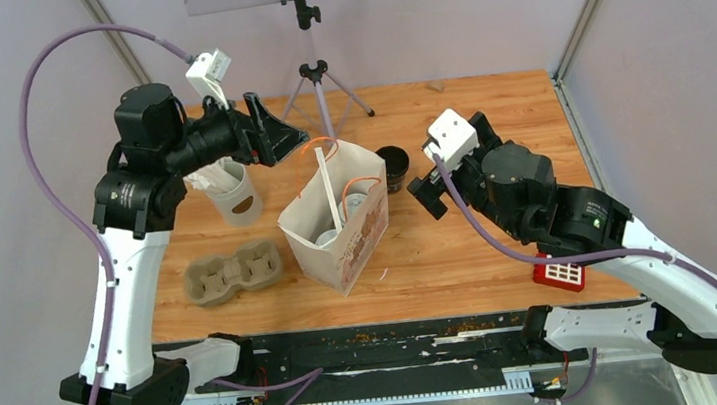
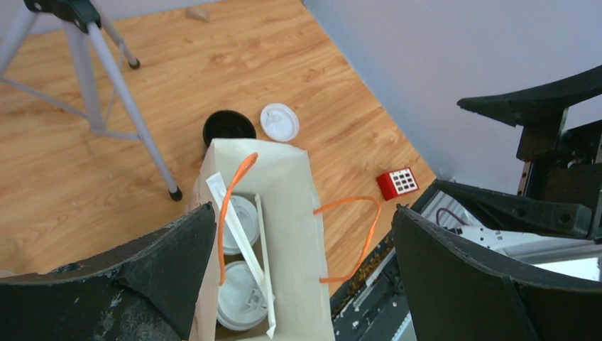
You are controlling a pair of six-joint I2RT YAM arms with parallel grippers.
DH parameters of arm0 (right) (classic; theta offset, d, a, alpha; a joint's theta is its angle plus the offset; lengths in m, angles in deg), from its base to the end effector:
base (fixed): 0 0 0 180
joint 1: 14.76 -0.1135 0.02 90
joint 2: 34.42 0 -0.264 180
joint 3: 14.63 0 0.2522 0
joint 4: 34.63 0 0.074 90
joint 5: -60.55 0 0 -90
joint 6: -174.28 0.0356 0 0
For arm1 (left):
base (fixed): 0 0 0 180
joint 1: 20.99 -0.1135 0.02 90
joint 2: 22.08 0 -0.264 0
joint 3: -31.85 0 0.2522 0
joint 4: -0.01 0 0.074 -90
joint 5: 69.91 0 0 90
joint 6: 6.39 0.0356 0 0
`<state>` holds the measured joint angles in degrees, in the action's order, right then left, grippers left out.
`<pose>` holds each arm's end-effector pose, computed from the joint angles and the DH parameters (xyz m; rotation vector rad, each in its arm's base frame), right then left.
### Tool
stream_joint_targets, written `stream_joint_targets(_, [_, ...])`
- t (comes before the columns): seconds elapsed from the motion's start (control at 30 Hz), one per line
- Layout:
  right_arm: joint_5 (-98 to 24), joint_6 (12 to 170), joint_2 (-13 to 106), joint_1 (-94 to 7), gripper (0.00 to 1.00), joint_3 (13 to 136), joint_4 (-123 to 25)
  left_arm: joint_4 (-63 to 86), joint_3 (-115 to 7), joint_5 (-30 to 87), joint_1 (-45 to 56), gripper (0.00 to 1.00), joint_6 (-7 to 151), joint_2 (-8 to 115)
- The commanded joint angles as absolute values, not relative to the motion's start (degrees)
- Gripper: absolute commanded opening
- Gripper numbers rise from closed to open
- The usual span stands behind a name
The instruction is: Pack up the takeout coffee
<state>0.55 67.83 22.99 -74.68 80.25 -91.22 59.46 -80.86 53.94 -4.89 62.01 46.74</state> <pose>0.1041 0.1443 0.4550 -0.8549 1.6502 0.0268 0.1926 -0.0762 0.5067 0.3410 1.8832 -0.9946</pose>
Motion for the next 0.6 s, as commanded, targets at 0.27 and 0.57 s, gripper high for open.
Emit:
stream_joint_targets(0.27, [-7.46,78.26,27.16,-74.61,1.0,93.62,-96.43,60.85,-91.91,41.45,-4.91,1.0,60.9,44.35])
stream_joint_targets(0.57, [-7.73,89.37,24.27,-74.61,1.0,93.02,-92.83,55.55,-79.16,39.83,-4.91,1.0,60.01,33.58])
